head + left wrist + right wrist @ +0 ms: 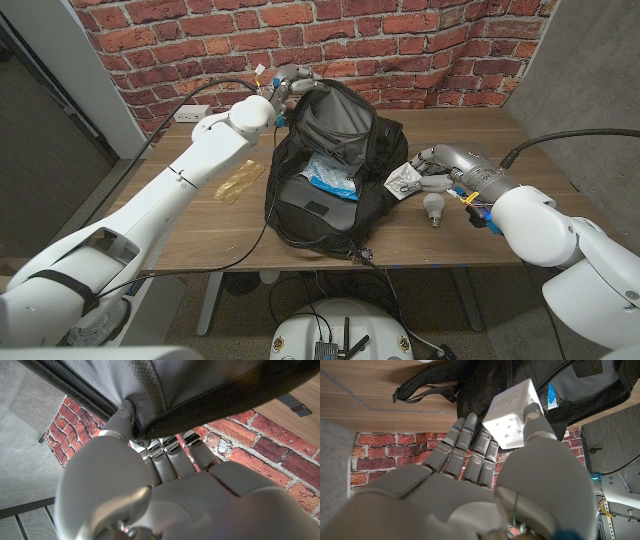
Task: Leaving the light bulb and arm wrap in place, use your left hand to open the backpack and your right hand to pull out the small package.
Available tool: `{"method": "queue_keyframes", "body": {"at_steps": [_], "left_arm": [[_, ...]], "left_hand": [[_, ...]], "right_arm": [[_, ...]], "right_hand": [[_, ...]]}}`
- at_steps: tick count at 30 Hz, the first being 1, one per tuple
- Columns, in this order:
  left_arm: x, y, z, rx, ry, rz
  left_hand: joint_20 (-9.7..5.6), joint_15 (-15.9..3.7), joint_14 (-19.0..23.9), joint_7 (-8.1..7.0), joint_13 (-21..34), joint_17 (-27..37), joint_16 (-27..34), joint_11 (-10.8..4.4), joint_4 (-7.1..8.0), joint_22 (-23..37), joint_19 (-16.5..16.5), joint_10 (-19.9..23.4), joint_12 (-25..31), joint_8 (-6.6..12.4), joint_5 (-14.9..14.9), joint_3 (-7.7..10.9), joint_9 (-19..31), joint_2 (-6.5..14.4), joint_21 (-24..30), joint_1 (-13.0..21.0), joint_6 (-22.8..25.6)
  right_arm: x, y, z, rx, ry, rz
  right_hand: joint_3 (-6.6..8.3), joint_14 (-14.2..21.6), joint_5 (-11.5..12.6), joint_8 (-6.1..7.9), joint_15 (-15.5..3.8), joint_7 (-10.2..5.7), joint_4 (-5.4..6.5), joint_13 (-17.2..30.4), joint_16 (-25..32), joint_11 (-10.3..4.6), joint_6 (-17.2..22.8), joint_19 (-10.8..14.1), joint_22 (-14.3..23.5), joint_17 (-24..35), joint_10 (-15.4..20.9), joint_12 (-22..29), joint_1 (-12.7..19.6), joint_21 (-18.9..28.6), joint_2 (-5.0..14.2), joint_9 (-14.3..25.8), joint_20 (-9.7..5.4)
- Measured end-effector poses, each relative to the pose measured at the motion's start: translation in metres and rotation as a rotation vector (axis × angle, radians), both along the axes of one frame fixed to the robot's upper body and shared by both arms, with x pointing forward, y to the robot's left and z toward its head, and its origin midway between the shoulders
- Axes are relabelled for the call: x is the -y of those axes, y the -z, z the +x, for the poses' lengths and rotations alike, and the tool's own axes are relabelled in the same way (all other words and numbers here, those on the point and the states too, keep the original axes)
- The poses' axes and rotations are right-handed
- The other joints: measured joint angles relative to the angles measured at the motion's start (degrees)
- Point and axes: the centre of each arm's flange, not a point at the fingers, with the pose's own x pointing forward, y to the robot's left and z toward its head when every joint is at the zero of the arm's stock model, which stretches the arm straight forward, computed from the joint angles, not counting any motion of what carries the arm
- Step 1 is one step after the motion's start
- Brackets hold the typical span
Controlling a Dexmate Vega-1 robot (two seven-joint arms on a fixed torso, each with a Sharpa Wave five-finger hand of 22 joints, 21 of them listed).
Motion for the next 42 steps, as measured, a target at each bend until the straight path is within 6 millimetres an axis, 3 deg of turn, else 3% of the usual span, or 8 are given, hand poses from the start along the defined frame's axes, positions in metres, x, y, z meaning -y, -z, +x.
{"method": "queue_keyframes", "body": {"at_steps": [42], "left_arm": [[-0.032, 0.027, -0.031, -0.066, -0.043, -0.059]], "left_hand": [[0.00, -0.12, 0.1, -0.12, 0.0, 0.0, -0.4, 0.02, 0.00, 0.0, 0.0, 0.0, -0.1, -0.13, -0.1, 0.00, 0.0, -0.2, 0.0, -0.3, -0.1]], "right_arm": [[0.024, -0.018, 0.034, 0.046, -0.014, -0.019]], "right_hand": [[-0.28, 0.4, 0.2, 0.00, 0.02, 0.07, 0.17, 0.2, -0.2, 0.19, 0.2, 0.0, 0.0, 0.0, 0.2, -0.4, 0.0, 0.0, 0.00, 0.0, 0.00]]}}
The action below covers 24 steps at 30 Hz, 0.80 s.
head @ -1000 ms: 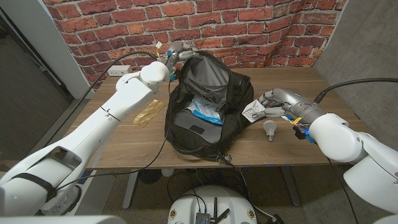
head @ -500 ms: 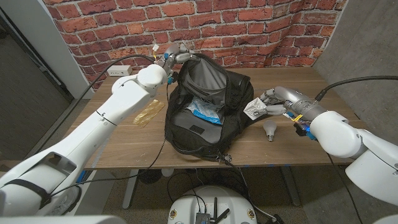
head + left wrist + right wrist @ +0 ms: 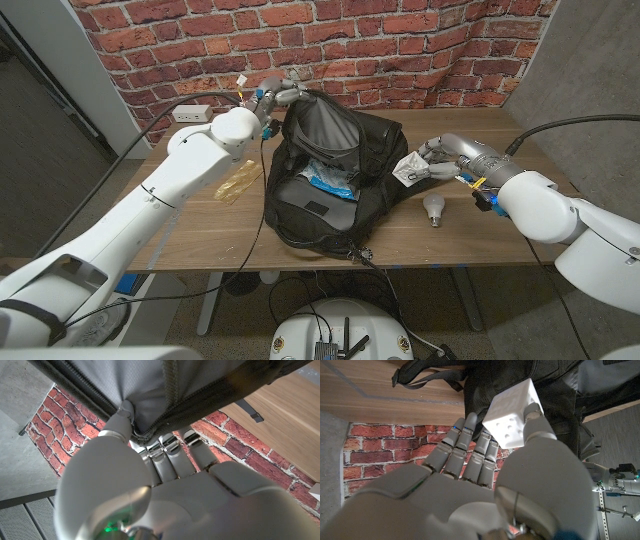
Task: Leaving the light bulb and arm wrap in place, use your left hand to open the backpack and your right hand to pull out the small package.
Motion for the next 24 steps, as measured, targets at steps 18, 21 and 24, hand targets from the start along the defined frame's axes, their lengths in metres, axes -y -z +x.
{"method": "queue_keyframes", "body": {"at_steps": [18, 21, 24], "left_arm": [[-0.019, 0.007, -0.013, -0.019, 0.035, 0.011], [-0.021, 0.009, -0.015, -0.022, 0.037, 0.013], [-0.024, 0.012, -0.018, -0.027, 0.038, 0.015]], "left_hand": [[0.00, 0.01, -0.6, 0.10, 0.3, 0.0, -0.1, 0.03, 0.22, -0.1, 0.0, -0.6, 0.0, -0.14, 0.1, 0.54, 0.0, -0.1, 0.0, -0.1, -0.5], [0.00, 0.01, -0.6, 0.09, 0.3, 0.0, -0.2, 0.04, 0.22, -0.1, 0.0, -0.6, 0.0, -0.15, 0.1, 0.55, 0.0, -0.1, 0.0, -0.1, -0.5], [0.00, -0.01, -1.1, 0.09, 0.3, 0.0, -0.2, 0.31, 0.22, -0.1, 0.0, -0.9, 0.0, -0.30, 0.1, 0.55, 0.0, -0.1, -0.4, -0.2, -0.5]], "right_arm": [[0.009, -0.007, 0.019, 0.009, 0.013, -0.020], [0.011, -0.009, 0.023, 0.010, 0.014, -0.021], [0.013, -0.011, 0.027, 0.012, 0.015, -0.022]], "right_hand": [[-0.03, 0.2, 0.0, -0.23, 0.22, -0.01, -0.03, 0.3, 0.0, -0.01, 0.0, 0.0, 0.0, 0.3, 0.0, 0.0, 0.0, 0.0, 0.00, 0.0, 0.00], [-0.09, 0.2, 0.0, -0.28, 0.22, -0.02, -0.09, 0.3, 0.0, -0.01, 0.0, 0.0, 0.0, 0.3, 0.0, -0.1, 0.0, 0.0, 0.00, 0.0, 0.00], [-0.11, 0.2, 0.0, -0.20, 0.22, -0.10, -0.11, 0.3, 0.0, -0.01, -0.1, 0.0, 0.0, 0.4, 0.0, -0.1, 0.0, 0.0, 0.00, 0.0, 0.00]]}}
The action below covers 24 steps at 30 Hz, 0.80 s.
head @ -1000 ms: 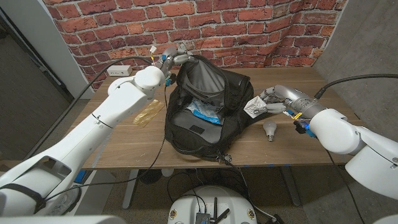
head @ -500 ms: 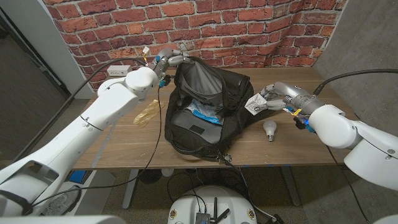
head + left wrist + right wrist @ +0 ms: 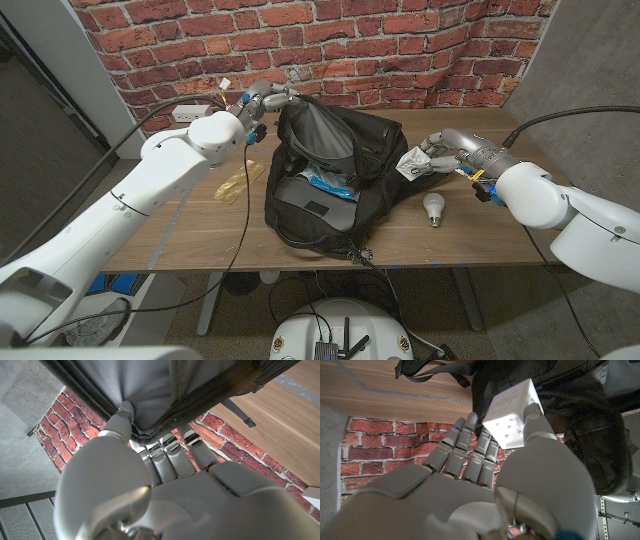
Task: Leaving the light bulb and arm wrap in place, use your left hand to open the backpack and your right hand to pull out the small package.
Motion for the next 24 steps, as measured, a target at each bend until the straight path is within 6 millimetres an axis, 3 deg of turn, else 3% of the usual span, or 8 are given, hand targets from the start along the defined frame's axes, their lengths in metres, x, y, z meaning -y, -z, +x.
{"method": "queue_keyframes", "body": {"at_steps": [14, 24], "left_arm": [[-0.012, 0.016, -0.009, -0.023, 0.000, 0.008], [-0.018, 0.028, -0.019, -0.031, 0.026, -0.004]], "left_hand": [[0.20, 0.01, -1.0, -0.20, 0.0, 0.0, -0.2, -0.18, 0.01, 0.0, -0.2, -1.0, 0.0, 0.22, 0.0, 0.01, 0.0, 0.0, 0.0, 0.0, -0.2], [0.08, 0.01, -1.6, -0.03, 0.0, 0.0, -0.2, 0.10, 0.17, 0.0, -0.3, -1.3, 0.0, 0.22, 0.2, 0.17, 0.0, 0.0, 0.0, 0.0, -0.6]], "right_arm": [[0.003, -0.007, 0.012, 0.003, -0.010, -0.009], [0.019, -0.017, 0.024, 0.013, 0.029, -0.037]], "right_hand": [[-0.39, 0.0, 0.0, 0.19, -0.01, 0.04, 0.06, 0.2, -0.2, -0.01, 0.0, 0.5, 0.0, 0.1, 0.0, -0.2, 0.0, 0.0, 0.00, 0.0, -0.09], [-0.50, 0.3, 0.0, 0.19, -0.31, 0.01, -0.01, 0.3, -0.4, -0.01, 0.0, 0.5, 0.0, 0.1, 0.0, -0.4, -0.1, 0.0, 0.08, 0.0, -0.10]]}}
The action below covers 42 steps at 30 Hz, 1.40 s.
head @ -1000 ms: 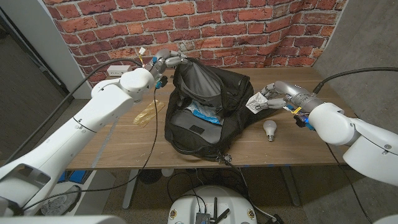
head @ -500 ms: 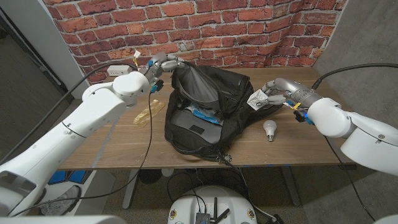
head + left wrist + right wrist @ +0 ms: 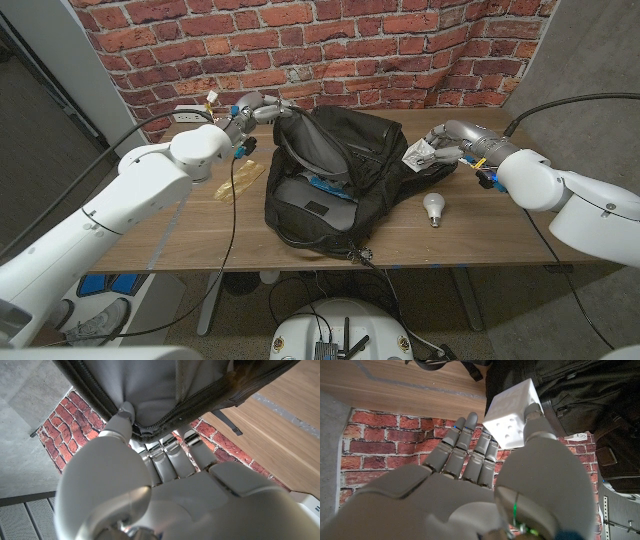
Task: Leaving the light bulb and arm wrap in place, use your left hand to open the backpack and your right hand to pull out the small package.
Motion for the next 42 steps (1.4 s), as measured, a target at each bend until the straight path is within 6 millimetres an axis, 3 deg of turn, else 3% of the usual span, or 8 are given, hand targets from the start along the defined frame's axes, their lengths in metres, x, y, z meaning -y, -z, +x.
{"method": "queue_keyframes", "body": {"at_steps": [16, 17, 18, 34, 42], "left_arm": [[-0.009, 0.011, -0.002, -0.041, 0.073, 0.060], [-0.010, 0.011, -0.002, -0.048, 0.087, 0.068], [-0.012, 0.013, 0.000, -0.058, 0.097, 0.078], [-0.021, 0.020, 0.007, -0.173, 0.234, 0.186], [-0.024, 0.018, 0.006, -0.210, 0.275, 0.230]], "left_hand": [[0.30, 0.71, -2.1, 0.44, 0.1, -0.1, -0.1, -0.19, 0.01, 0.0, -1.1, -1.8, -0.3, -0.42, 0.0, 0.01, -0.2, 0.1, -0.5, 0.0, -0.9], [0.30, 0.95, -2.4, 0.24, 0.1, -0.1, -0.1, -0.25, 1.48, 0.0, -1.1, -2.4, -0.3, -0.48, 0.0, 1.48, -0.2, 0.1, -0.5, -0.1, -1.2], [0.53, 1.13, -2.6, 0.20, 0.1, -0.2, -0.1, -0.41, 1.88, 0.0, -1.3, -2.7, -0.3, -0.50, 0.0, 1.90, -0.2, 0.2, -0.5, -0.2, -1.3], [0.82, 2.44, -5.3, 0.17, 0.1, -0.2, -0.2, 0.15, 2.60, -0.1, -3.1, -5.4, -0.5, -1.17, 0.0, 3.70, 0.0, 0.5, -0.9, -0.9, -3.4], [1.38, 4.17, -9.8, 0.09, 0.1, -0.4, -0.2, -0.06, 2.59, -0.1, -5.2, -10.6, -0.9, -2.44, 0.0, 4.18, 0.2, 1.0, -1.1, -2.4, -7.3]], "right_arm": [[0.013, -0.012, 0.008, 0.015, 0.027, -0.022], [0.014, -0.013, 0.009, 0.016, 0.029, -0.024], [0.015, -0.014, 0.010, 0.016, 0.030, -0.025], [0.026, -0.022, 0.021, 0.017, 0.043, -0.034], [0.031, -0.024, 0.025, 0.014, 0.055, -0.040]], "right_hand": [[-0.14, 0.0, 0.0, -0.27, 0.00, -0.01, -0.13, 0.0, 0.0, -0.18, 0.0, 0.0, 0.0, 0.0, 0.2, -0.3, -0.1, 0.0, 0.06, 0.0, 0.00], [-0.14, 0.0, 0.0, -0.27, 0.00, -0.01, -0.13, 0.0, 0.0, -0.18, 0.0, 0.0, 0.0, 0.0, 0.2, -0.3, -0.1, 0.0, 0.06, 0.0, 0.00], [-0.14, 0.0, 0.0, -0.24, 0.00, -0.01, -0.13, 0.0, 0.0, -0.18, 0.0, 0.0, 0.0, 0.0, 0.2, -0.4, -0.1, 0.0, 0.06, 0.0, 0.00], [-0.22, 0.0, 0.3, 0.02, 0.00, -0.08, -0.21, 0.2, -0.2, -0.19, -0.1, 0.0, 0.0, 0.0, 0.2, -0.2, -0.1, 0.0, 0.05, -0.1, 0.00], [-0.10, 0.0, 0.3, 0.01, 0.00, -0.12, -0.08, 0.2, -0.4, -0.19, -0.1, 0.0, 0.0, 0.0, 0.2, -0.2, 0.0, 0.0, 0.05, 0.3, 0.00]]}}
